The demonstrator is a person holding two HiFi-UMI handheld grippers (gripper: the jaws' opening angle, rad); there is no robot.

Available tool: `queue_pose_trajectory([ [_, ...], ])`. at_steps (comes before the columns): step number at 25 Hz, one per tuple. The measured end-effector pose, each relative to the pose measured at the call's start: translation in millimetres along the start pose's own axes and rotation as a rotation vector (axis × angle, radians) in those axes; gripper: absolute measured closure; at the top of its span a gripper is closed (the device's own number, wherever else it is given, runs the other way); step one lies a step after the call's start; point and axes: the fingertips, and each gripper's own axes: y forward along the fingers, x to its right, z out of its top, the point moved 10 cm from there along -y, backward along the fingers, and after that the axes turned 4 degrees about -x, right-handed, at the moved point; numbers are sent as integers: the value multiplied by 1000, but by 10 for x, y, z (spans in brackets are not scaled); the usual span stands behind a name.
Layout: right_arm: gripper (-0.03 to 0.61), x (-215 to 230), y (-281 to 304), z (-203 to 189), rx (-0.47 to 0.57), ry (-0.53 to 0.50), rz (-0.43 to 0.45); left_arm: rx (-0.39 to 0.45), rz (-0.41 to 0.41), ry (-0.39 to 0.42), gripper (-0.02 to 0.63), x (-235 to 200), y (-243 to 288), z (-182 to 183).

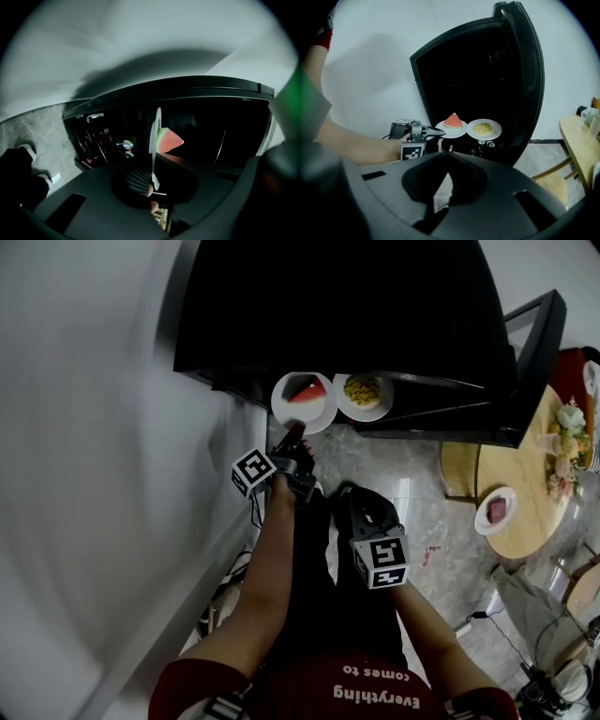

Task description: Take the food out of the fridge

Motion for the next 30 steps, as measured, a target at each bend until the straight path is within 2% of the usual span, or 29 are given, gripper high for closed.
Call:
queue_pose_trajectory([
  [6, 568, -48, -92, -10, 24, 20, -23, -57, -32, 22, 594, 35, -132, -96],
  [11, 568, -74, -272, -66, 41, 49, -65, -156, -53, 75, 594, 186, -242, -219],
  [18, 568, -54, -740, -173, 73, 154, -177, -377, -67, 188, 594, 602, -387, -543],
  [24, 568, 131, -1250, -441, 86, 215, -279, -572, -98, 216, 594, 862, -419, -1063],
  [28, 568, 272, -1614, -655, 102, 281, -348, -704, -129, 208, 594, 995, -416, -1555],
  [30, 568, 343, -1776, -777, 111, 324, -385, -765, -114, 220, 594, 982, -403, -1786],
])
